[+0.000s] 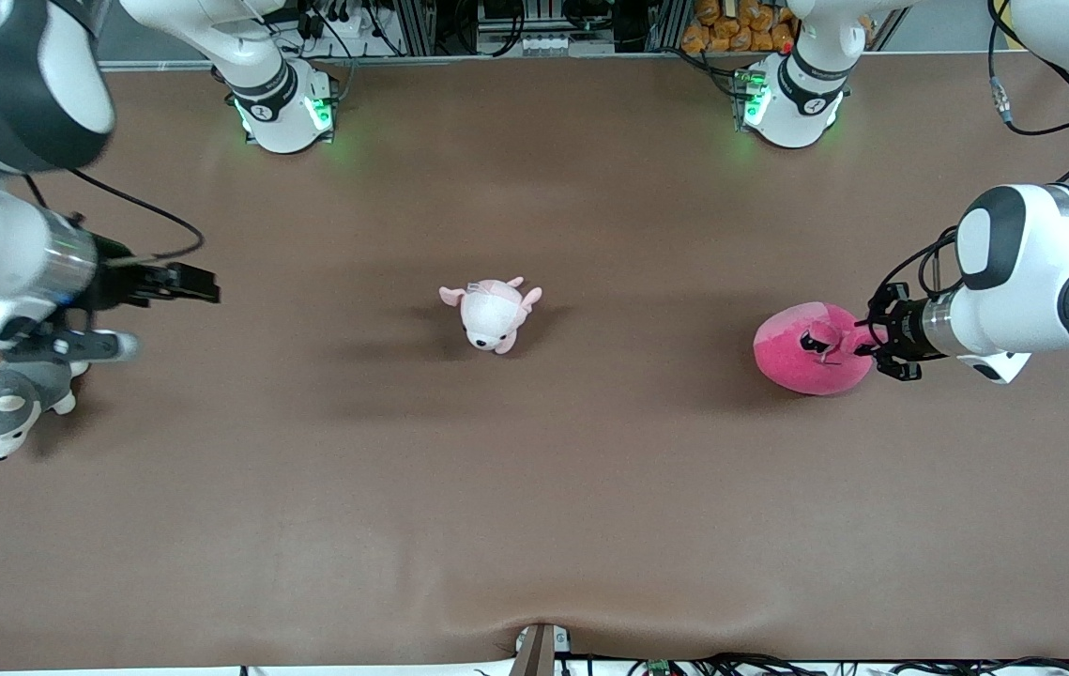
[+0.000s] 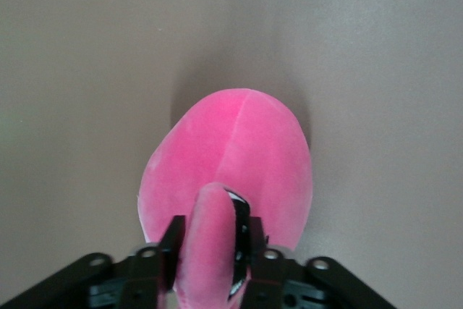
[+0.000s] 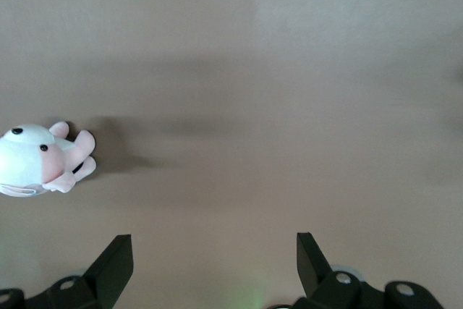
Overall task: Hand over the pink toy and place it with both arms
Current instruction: 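Carry the pink toy with the left gripper while the right gripper approaches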
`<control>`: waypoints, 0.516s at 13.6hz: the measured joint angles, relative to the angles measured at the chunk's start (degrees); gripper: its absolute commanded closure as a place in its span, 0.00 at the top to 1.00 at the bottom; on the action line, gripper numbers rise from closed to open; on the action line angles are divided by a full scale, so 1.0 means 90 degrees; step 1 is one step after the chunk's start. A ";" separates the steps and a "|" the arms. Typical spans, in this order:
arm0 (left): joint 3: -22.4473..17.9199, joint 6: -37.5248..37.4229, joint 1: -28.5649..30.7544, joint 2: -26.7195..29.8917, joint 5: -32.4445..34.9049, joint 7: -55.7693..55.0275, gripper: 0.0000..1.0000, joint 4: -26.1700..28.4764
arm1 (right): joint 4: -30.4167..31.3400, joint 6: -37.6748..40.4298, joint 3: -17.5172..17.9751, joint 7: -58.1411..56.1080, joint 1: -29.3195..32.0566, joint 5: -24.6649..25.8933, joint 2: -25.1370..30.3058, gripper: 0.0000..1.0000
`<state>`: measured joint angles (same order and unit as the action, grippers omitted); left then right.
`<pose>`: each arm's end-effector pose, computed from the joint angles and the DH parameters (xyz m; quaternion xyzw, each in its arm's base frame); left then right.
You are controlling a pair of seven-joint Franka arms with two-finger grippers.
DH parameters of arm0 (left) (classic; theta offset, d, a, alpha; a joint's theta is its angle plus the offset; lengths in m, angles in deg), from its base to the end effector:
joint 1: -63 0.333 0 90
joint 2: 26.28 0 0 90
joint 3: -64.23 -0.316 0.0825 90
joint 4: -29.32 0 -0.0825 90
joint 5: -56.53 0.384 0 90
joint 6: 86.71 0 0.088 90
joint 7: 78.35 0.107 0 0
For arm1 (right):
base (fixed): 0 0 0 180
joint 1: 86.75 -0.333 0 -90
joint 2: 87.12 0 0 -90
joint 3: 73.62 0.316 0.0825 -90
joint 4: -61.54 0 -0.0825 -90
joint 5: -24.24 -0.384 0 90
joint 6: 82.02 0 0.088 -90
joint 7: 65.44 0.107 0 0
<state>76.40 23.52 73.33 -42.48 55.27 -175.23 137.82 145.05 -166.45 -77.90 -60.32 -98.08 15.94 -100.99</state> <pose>0.5883 -0.0152 0.3407 -0.6656 -0.7350 0.1100 0.0675 0.6018 0.0960 0.5298 -0.9915 -0.0157 0.1183 0.0511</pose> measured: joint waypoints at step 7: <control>0.0237 -0.0252 -0.0050 0.0033 -0.0082 0.0404 0.00 -0.0363 | -0.0028 0.0013 -0.0009 0.0155 -0.0193 -0.2734 -0.0188 1.00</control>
<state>78.53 21.25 72.88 -42.19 54.54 -171.59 134.56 144.79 -166.33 -77.97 -58.93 -99.81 -8.67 -102.68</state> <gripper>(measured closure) 0.872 0.000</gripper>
